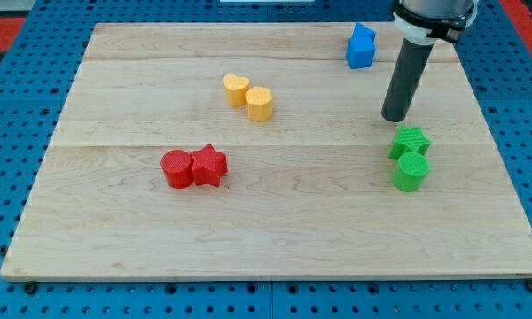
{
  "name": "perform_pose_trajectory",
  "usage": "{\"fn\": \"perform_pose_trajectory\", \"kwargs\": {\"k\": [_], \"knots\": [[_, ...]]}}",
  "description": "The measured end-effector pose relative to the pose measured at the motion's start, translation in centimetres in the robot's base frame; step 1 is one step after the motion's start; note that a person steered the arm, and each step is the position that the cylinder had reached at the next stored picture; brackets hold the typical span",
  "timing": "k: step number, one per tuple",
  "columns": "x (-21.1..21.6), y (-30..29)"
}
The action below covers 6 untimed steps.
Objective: Move the green star to the bottom left of the blue cube
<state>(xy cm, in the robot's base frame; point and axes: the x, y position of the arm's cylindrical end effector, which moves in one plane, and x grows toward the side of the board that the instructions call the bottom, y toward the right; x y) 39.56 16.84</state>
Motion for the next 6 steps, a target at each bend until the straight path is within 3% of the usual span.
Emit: {"fn": "perform_pose_trajectory", "kwargs": {"k": [1,2,3,4,6], "knots": [[0.0,0.1],[-0.2,8.0],[6.4,8.7],[9.7,4.1],[-1.6,-5.9]]}}
